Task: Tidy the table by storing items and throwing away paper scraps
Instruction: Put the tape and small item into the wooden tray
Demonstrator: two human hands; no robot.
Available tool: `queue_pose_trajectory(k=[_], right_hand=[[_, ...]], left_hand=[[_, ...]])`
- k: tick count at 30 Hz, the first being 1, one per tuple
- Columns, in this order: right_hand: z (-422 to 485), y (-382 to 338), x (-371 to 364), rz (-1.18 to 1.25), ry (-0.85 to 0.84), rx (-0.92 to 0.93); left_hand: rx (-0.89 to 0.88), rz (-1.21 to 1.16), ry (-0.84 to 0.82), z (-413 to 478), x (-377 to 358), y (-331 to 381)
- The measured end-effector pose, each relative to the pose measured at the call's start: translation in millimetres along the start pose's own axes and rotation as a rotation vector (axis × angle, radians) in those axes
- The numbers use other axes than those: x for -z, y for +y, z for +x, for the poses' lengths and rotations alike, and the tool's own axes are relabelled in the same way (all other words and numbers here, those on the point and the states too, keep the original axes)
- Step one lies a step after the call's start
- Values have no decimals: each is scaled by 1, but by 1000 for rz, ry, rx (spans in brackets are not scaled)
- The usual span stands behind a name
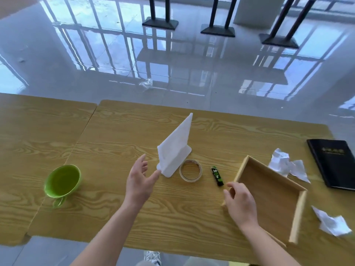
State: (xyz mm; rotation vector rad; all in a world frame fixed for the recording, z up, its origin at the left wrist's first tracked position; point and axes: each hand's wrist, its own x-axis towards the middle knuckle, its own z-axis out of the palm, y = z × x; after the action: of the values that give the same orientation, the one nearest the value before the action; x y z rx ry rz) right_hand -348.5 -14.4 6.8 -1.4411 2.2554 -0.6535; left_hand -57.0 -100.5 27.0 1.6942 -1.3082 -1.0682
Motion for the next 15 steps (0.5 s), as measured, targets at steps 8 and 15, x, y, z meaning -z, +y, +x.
queue_pose_trajectory(k=[8,15], right_hand=[[14,28,-6,-55,-186,-401],[4,12,-13,-76,-205,-351]], left_hand=[[-35,-46,-96,16,-25,24],[-89,163,-5,20,-34,26]])
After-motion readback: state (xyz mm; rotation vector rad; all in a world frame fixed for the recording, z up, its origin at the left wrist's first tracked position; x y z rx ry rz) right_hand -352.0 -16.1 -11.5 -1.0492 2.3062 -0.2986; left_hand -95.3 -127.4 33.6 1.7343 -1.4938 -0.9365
